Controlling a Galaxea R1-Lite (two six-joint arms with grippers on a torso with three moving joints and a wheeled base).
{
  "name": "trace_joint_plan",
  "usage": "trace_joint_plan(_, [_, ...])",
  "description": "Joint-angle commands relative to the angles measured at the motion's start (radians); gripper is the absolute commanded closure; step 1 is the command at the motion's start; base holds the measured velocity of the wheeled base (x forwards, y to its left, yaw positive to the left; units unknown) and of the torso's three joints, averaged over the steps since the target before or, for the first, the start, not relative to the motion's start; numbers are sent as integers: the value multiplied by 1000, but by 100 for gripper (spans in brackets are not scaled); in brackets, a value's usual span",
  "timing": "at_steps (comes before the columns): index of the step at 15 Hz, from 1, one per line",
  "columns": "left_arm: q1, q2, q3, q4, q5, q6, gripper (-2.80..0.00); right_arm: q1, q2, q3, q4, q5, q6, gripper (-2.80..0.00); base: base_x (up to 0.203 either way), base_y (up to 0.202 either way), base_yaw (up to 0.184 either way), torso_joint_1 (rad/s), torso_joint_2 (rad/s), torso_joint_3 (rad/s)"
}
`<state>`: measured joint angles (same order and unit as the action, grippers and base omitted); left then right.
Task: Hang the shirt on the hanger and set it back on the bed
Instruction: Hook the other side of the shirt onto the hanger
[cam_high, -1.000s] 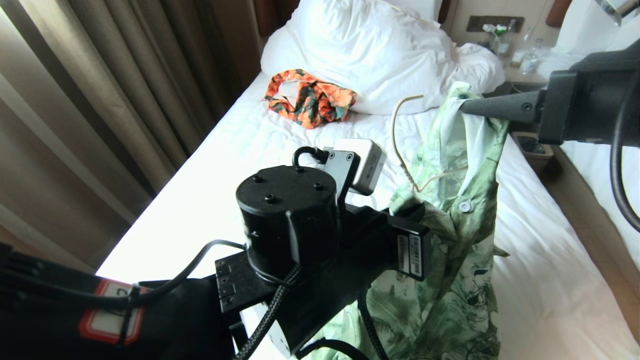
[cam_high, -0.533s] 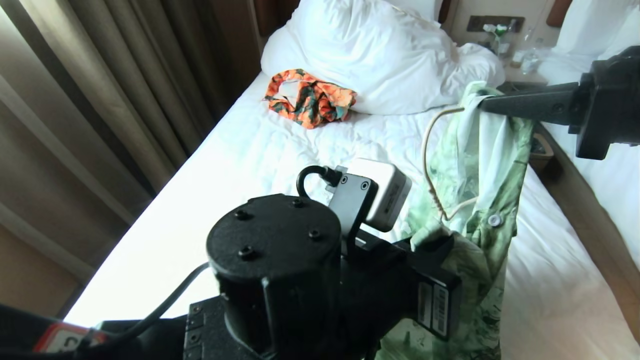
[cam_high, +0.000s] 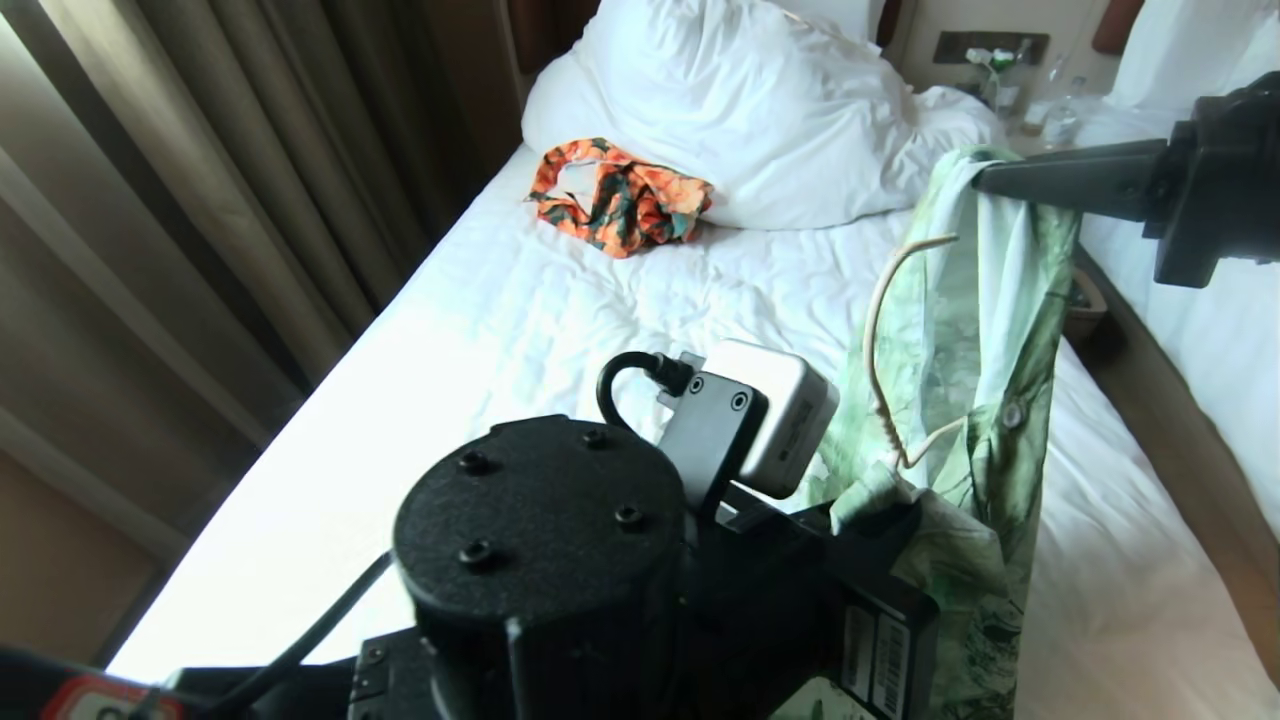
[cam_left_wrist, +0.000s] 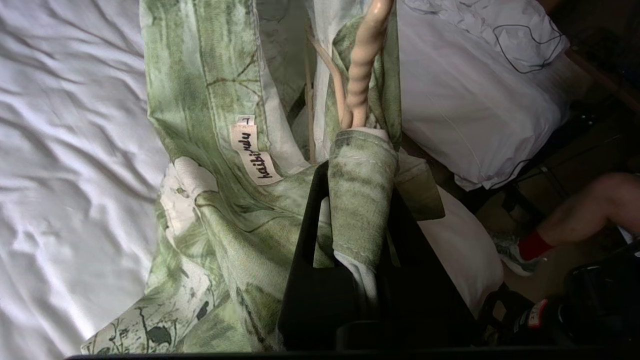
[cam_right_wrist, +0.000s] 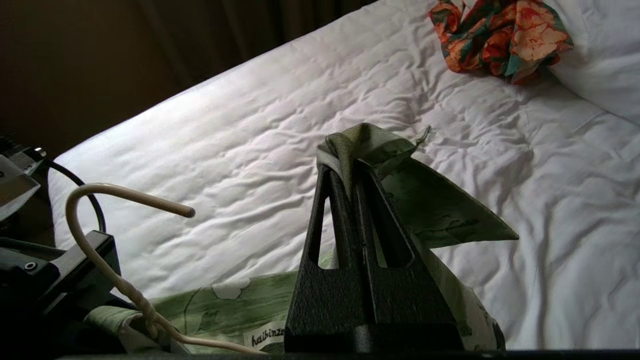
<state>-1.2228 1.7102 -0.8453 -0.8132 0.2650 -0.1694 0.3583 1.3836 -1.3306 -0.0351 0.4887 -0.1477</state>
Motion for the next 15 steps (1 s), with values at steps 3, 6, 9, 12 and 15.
trace_joint_plan(3, [11,103,-71,12,-28,-1,0,2,-7,11,3,49,-1,0,0,0,0,0,0,0])
trace_joint_plan(6, [38,163,-128,36,-48,-1,0,7,-14,32,6,91,-1,0,0,0,0,0,0,0])
trace_joint_plan(9, [75,194,-160,33,-50,-3,0,37,-40,63,8,101,-1,0,0,0,0,0,0,0])
trace_joint_plan(12, [89,204,-166,-23,-48,-14,0,76,-64,76,44,104,-1,0,0,0,0,0,0,0])
trace_joint_plan(15, [128,196,-160,-121,-32,-8,0,78,-102,77,123,102,-2,0,0,0,0,0,0,0])
